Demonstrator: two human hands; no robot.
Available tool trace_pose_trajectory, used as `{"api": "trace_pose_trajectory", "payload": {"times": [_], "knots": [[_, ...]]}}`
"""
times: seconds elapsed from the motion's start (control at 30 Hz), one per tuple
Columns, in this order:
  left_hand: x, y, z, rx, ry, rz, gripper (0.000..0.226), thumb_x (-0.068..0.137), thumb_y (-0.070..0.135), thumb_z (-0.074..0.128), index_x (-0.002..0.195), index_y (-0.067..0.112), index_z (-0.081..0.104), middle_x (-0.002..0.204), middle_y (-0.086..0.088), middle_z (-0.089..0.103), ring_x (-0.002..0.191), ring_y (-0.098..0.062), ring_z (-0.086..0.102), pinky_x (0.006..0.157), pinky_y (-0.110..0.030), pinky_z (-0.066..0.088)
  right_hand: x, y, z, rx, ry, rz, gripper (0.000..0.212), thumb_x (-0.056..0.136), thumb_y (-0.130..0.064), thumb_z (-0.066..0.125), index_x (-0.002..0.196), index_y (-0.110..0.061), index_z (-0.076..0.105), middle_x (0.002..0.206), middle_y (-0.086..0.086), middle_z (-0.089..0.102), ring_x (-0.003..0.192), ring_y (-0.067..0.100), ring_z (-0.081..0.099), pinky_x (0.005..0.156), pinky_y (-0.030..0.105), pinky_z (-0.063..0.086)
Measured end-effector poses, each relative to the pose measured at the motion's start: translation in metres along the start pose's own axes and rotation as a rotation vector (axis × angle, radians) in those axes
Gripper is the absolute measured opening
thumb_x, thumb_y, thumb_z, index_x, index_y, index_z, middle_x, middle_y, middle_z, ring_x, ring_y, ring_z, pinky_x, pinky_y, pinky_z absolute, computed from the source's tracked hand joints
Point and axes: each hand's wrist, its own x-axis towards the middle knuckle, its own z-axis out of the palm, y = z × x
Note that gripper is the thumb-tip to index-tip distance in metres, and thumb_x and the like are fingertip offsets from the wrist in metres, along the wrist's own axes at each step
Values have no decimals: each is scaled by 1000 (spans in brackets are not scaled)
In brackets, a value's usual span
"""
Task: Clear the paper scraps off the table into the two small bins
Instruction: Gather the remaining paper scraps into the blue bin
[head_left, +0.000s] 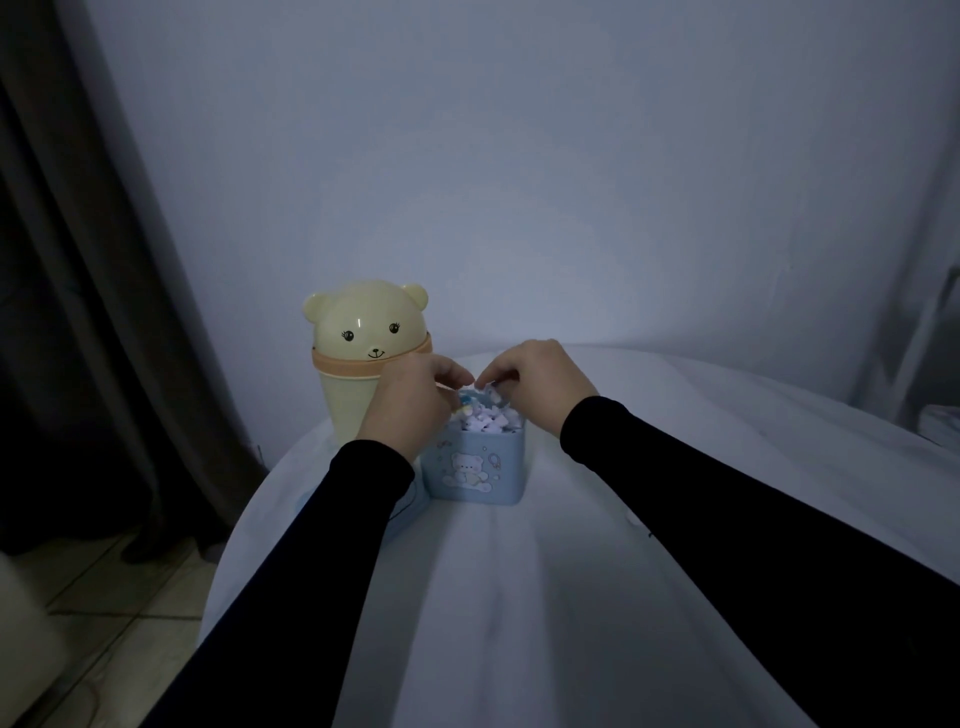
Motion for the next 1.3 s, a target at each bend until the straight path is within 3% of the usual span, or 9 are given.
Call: {"api": "trace_pose_trajectory", "payload": {"times": [0.2, 0.37, 0.47, 0.63, 0.83, 0.97, 1.07, 1.17, 1.3], "knots": [[-3, -6, 1, -74, 64, 13, 10, 74, 5, 77, 82, 5, 72, 73, -4, 66, 59, -4, 53, 55, -1, 39, -1, 0, -3, 11, -42, -11, 9, 79, -19, 71, 86, -17, 76, 86, -5, 61, 80, 15, 59, 72, 27, 45], [1, -11, -5, -41, -51, -10, 21, 81, -10, 60, 89, 5, 72, 79, -10, 69, 70, -14, 60, 66, -15, 49, 3, 2, -1, -346, -165, -74, 25, 94, -24, 54, 113, -28, 69, 104, -3, 58, 104, 19, 57, 78, 31, 41], [1, -11, -5, -28, -109, -13, 28, 78, -13, 58, 95, 4, 71, 86, -8, 70, 76, -13, 63, 66, -6, 48, 1, 4, -1, -424, -186, -66, 41, 92, -10, 47, 123, -33, 61, 118, -10, 64, 114, 15, 55, 89, 32, 37], [-3, -5, -4, 11, -74, 38, 9, 73, 4, 75, 80, 10, 73, 73, -5, 69, 66, -13, 60, 56, -7, 41, -6, 1, -9, -342, -42, -78, 16, 85, -39, 62, 94, -32, 73, 100, -12, 72, 95, 10, 61, 94, 32, 36], [-5, 7, 2, 82, 55, 153, 19, 87, 8, 61, 103, 10, 72, 100, -7, 71, 82, -16, 60, 71, -10, 34, -16, 13, -17, -48, 64, 7, 10, 82, -23, 66, 84, -29, 74, 88, -11, 71, 64, -2, 52, 71, 18, 36], [-19, 33, 19, 113, 145, 356, 16, 87, 18, 64, 100, 12, 71, 96, -6, 65, 83, -16, 56, 78, -18, 36, -49, 39, -37, 43, 184, 84, 8, 80, -31, 71, 82, -24, 74, 81, -12, 69, 58, -14, 51, 61, 13, 34], [-42, 53, 62, 124, -23, 385, 18, 88, 24, 62, 99, 14, 71, 94, -7, 64, 92, -22, 60, 86, -30, 44, -87, 79, -46, -113, 166, 259, 12, 85, -29, 64, 93, -26, 73, 95, -11, 70, 76, -3, 57, 75, 21, 42], [-65, 61, 100, 226, -343, 188, 33, 89, 35, 60, 116, 16, 65, 112, -8, 61, 110, -23, 56, 96, -30, 40, -121, 109, -50, -222, 107, 459, 19, 86, -27, 60, 103, -29, 70, 102, -8, 65, 103, 15, 59, 90, 28, 43], [-87, 66, 129, 307, -370, 116, 29, 89, 40, 54, 96, 15, 67, 107, -8, 56, 105, -25, 57, 85, -30, 44, -145, 119, -52, -234, 14, 586, 31, 83, -35, 65, 114, -30, 66, 106, -9, 62, 108, 15, 57, 95, 28, 40]]}}
